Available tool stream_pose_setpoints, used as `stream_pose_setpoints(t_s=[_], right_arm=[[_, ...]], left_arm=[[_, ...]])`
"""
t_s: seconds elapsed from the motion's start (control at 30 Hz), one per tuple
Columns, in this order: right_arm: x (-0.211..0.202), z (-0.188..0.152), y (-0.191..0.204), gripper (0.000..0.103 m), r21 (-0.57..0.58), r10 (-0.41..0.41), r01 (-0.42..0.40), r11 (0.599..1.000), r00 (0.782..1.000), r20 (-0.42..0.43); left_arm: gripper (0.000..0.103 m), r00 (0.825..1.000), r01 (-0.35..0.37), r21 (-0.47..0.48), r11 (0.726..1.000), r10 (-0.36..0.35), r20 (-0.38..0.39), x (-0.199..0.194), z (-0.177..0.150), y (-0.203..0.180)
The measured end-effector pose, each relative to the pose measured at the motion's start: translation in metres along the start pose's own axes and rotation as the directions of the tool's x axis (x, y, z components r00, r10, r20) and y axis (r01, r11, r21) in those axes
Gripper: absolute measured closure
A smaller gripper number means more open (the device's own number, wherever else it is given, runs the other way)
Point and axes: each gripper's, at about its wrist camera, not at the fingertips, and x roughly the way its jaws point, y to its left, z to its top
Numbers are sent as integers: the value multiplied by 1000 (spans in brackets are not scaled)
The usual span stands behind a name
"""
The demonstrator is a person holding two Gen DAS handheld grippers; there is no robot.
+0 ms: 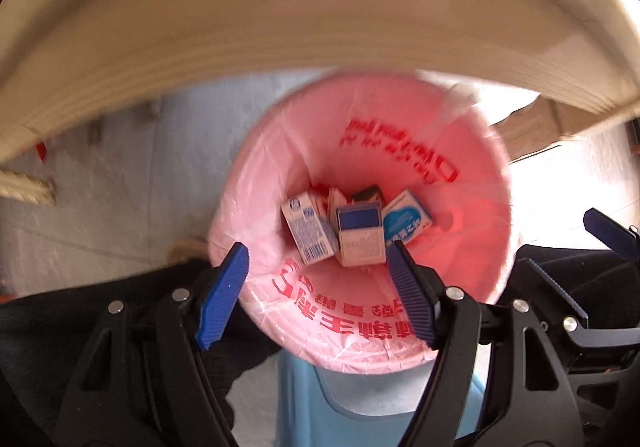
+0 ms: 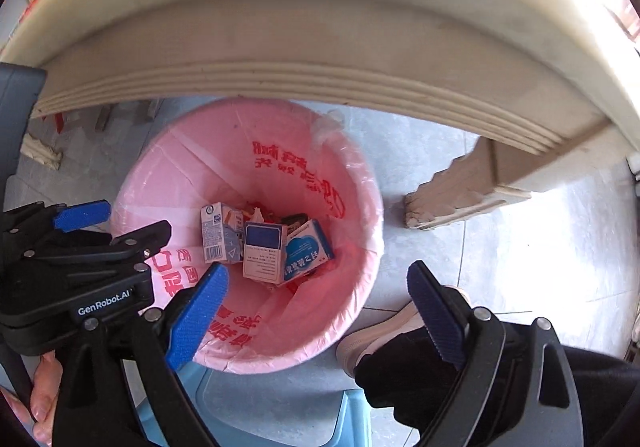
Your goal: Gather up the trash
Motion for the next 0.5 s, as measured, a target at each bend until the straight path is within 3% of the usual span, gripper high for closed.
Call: stream_pose_setpoints(t_s=[0.07,0.13,0.23,0.3,0.33,0.4,0.43,0.5], right_arm=[[-14,-6,-5,14,12,13,-13,1000,1000,-12],[-35,-9,-4,14,-5,-34,34,999,999,23],[-93,-10,0,13,-31,-95,104,994,974,206],[-140,-7,7,7,-33,-163,186,982,923,348],[-162,-7,12,7,-33,-198,232,972,889,412],[-209,-9,18,7,-8,-238,285,958,814,530],[-230,-12,20,7,7,-239,288,958,781,577],[-269,-16,19,7,21,-192,234,972,740,645]], left_arm=[[33,996,-16,11,1000,15,85,-28,-4,-6],[33,985,11,0,1000,-11,171,-60,-8,-8],[21,957,22,-15,1000,-17,289,-112,-12,-8],[15,932,21,-35,999,-7,363,-148,-11,-8],[8,918,28,-56,998,-4,396,-168,-10,-4],[6,886,37,-91,995,9,463,-205,-9,4],[6,877,35,-103,994,19,481,-221,-8,8],[6,866,30,-117,993,33,499,-252,-6,13]])
